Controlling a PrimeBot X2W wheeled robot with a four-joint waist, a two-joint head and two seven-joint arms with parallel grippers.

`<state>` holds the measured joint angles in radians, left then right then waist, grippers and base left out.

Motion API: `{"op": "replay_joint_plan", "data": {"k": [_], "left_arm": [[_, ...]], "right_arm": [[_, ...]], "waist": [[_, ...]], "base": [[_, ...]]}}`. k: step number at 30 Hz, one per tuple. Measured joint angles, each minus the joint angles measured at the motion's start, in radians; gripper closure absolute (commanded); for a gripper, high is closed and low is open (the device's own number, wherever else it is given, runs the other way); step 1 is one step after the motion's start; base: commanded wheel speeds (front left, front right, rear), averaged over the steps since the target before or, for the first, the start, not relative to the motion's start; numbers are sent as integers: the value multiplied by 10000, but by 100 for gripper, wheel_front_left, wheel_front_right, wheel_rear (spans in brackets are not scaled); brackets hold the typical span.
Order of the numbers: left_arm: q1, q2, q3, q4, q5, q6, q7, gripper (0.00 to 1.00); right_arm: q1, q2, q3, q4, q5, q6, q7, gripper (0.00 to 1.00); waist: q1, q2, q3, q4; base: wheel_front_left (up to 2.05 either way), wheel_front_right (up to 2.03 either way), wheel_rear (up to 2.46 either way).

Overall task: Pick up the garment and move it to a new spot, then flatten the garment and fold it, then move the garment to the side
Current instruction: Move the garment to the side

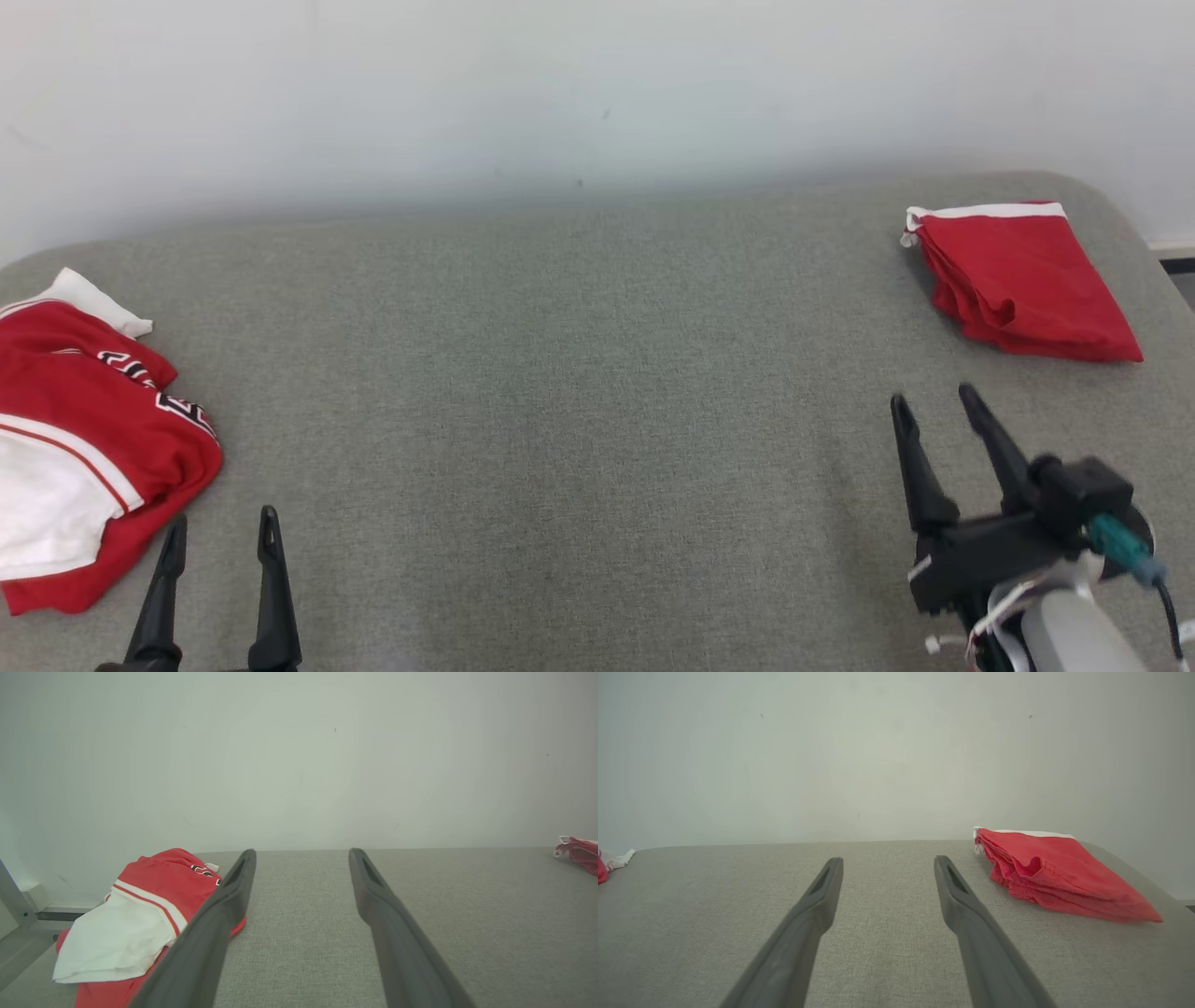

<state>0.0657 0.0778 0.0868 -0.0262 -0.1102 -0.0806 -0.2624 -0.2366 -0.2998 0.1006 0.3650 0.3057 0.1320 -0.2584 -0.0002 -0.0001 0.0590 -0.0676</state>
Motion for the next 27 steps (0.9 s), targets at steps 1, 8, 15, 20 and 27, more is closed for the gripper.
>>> {"op": "replay_joint_plan", "data": {"k": [1,8,15,20,27], "left_arm": [[39,-12,13,13,0,4,0,0],[288,-67,75,215,2,8,0,0],[405,-111,38,560,46,8,0,0],[411,-71,-36,796,127,-90,0,0],[411,-35,-140,1045,173,-240,0,0]], "right_arm": [[264,121,-157,-117,-6,0,-13,0],[1385,660,-811,-922,-234,0,-31,0],[2257,1394,-1289,-1553,-757,0,-31,0],[2700,1712,-1294,-1730,-1058,0,-33,0],[3001,1977,-1292,-1808,-1141,0,-33,0]], "waist": [[0,0,-58,25],[1,0,-340,87],[1,0,-513,93],[1,1,-589,158],[1,1,-686,237]], "base": [[0,0,0],[0,0,0],[0,0,0],[0,0,0],[0,0,0]]}}
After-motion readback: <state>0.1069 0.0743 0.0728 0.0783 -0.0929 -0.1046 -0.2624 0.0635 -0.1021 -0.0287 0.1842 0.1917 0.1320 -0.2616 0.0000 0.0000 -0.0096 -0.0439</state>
